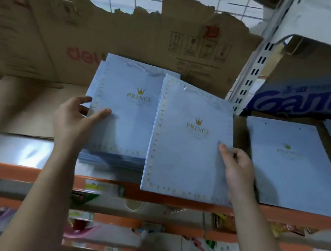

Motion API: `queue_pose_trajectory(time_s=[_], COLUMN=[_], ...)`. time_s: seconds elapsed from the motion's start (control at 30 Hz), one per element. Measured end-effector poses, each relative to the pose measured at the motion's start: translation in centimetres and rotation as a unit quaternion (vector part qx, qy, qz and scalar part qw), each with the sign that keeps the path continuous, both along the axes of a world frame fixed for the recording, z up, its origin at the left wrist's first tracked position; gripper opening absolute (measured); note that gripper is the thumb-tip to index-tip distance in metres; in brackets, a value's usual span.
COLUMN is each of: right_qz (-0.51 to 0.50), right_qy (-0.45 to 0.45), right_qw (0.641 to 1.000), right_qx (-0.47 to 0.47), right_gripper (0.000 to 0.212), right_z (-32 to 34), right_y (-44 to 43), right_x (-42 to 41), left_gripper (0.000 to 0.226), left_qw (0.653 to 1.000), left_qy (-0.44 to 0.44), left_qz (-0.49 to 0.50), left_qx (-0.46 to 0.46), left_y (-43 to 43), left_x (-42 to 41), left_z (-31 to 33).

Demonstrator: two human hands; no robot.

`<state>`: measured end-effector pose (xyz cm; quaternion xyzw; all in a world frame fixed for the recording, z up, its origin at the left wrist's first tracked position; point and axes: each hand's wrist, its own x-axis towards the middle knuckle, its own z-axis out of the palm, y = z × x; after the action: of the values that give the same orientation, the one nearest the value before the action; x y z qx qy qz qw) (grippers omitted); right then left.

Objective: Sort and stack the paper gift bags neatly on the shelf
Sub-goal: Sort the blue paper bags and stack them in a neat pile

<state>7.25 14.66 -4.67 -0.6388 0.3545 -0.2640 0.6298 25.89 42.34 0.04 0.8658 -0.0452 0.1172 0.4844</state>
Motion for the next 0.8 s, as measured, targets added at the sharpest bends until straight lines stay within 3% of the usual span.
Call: queue_pose_trajectory(time_s=[0.37,0.57,0.8], right_qz=[-0.008,-0.005,0.003], right_qy=[0.023,0.012,-0.023], right_qw=[1.000,1.000,0.999], right_qx=[0.003,0.011,0.022], right_gripper=[0.015,0.017,0.004], right_z=[-0.6,-0.4,1.5], right_y=[2.5,3.6,5.0], right_x=[1.2,1.9,4.1], left_gripper=[0.051,0.039,0.054], left_qw=[0.993,0.994,0.996], left_qy=[-0.065,-0.055,-0.024], left_qz=[0.039,0.001,-0.034], left_qx=[0.091,0.097,0.083], left_y=[0.7,1.7,2.6], left_x=[1.6,2.5,3.3], left_z=[-2.0,-3.0,-2.8])
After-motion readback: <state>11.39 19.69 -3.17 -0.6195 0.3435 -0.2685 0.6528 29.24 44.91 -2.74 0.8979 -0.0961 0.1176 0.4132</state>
